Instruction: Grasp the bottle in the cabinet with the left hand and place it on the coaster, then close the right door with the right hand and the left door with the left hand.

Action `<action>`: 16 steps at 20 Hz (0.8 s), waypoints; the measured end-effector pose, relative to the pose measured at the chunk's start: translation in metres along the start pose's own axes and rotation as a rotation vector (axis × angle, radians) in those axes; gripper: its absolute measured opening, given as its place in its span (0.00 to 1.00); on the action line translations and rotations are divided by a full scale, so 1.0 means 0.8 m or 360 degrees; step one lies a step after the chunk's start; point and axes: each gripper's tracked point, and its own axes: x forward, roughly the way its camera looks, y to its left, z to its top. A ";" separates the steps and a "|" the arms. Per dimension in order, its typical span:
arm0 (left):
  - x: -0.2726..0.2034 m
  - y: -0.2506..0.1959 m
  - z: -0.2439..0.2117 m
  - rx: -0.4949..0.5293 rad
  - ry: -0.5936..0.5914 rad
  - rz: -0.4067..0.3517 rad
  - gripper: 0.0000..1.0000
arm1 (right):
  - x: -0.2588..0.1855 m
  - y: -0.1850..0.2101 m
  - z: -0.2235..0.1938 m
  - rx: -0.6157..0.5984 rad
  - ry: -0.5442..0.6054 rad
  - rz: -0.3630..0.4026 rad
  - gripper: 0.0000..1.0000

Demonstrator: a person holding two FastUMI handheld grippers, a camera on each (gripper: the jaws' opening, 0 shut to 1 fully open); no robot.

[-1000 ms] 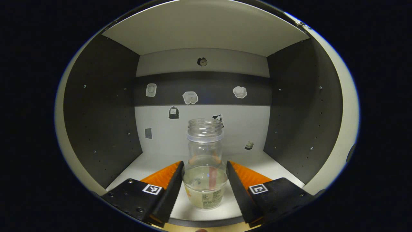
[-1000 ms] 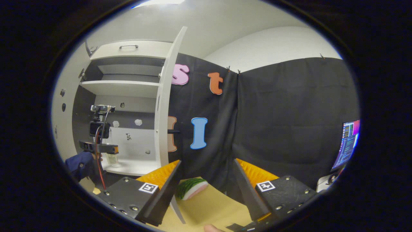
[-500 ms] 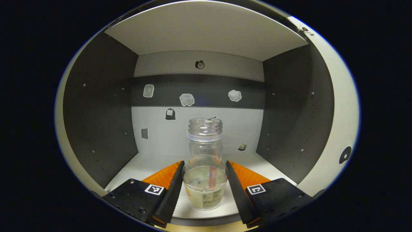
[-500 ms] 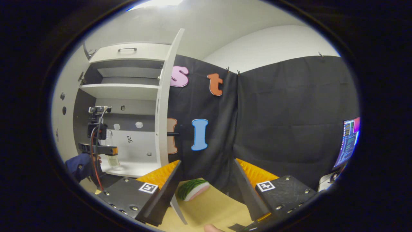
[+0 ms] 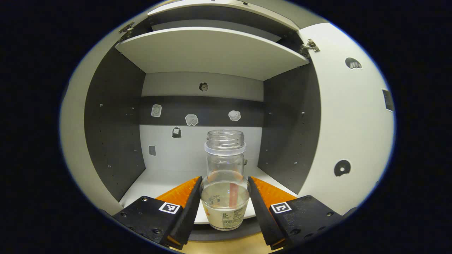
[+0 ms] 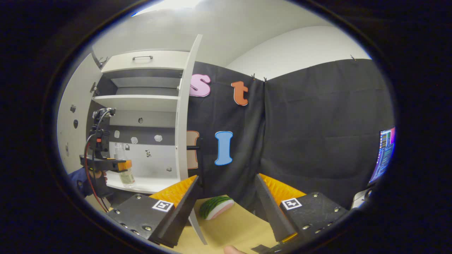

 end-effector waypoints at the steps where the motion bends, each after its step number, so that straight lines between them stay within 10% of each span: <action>1: -0.012 -0.006 -0.002 -0.0007 0.0003 -0.0023 0.78 | -0.001 0.001 0.000 0.0000 -0.0003 0.0012 0.93; 16: -0.147 -0.045 -0.136 -0.0052 0.0255 -0.0234 0.78 | -0.007 0.012 0.027 0.0004 -0.0086 0.0172 0.93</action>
